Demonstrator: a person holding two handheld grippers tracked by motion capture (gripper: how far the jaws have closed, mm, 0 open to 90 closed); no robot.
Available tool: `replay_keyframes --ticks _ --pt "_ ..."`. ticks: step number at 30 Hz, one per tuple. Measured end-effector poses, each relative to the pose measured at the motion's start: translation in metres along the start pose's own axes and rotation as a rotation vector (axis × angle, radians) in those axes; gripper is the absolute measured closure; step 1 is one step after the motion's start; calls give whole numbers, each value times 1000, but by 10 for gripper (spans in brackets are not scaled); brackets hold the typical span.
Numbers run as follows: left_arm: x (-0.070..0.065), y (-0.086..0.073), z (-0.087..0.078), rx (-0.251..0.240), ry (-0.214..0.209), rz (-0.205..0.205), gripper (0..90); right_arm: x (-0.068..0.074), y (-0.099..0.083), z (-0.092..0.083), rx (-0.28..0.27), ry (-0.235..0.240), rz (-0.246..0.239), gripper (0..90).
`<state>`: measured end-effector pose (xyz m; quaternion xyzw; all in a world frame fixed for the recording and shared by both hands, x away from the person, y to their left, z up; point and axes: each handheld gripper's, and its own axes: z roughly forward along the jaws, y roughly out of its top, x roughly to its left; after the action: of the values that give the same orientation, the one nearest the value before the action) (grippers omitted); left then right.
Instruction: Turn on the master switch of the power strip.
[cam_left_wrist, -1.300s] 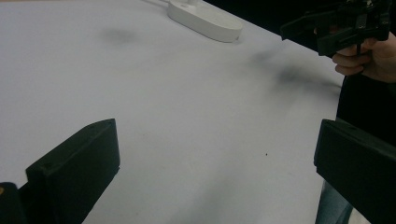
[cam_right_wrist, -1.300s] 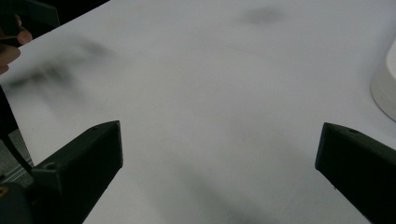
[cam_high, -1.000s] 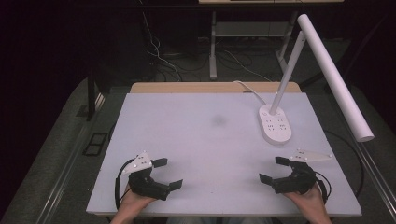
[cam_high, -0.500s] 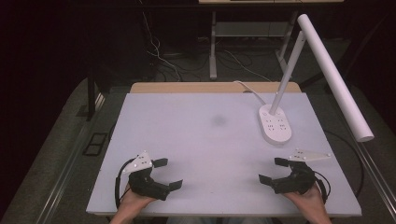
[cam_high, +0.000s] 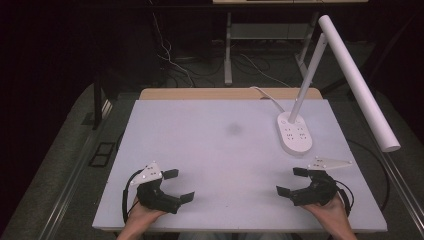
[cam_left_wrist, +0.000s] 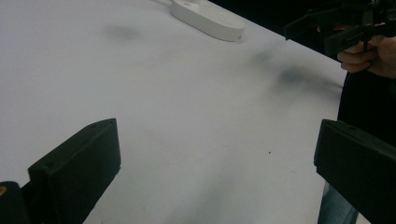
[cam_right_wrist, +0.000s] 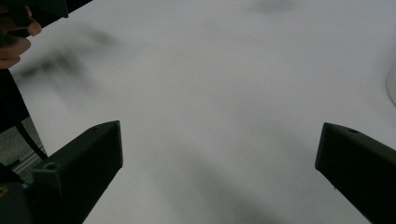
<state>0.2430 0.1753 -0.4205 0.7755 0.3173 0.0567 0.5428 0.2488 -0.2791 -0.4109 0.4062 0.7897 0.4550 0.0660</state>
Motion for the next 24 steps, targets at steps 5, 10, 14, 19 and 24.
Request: replay_keyframes --ticks 5,10,14,19,24 --pt "0 0 0 1 1 0 0 1 5 0 11 -2 -9 1" --pt "0 0 -1 -3 5 -3 0 0 9 -1 14 -1 -11 1" --pt "0 -1 -2 -8 11 -8 0 1 14 -2 19 0 -16 1" --pt "1 -1 -2 -8 11 -7 0 -1 23 -3 26 -9 -29 2" --pt "1 -1 -2 -4 11 -5 0 -1 31 -2 41 -7 -36 1"
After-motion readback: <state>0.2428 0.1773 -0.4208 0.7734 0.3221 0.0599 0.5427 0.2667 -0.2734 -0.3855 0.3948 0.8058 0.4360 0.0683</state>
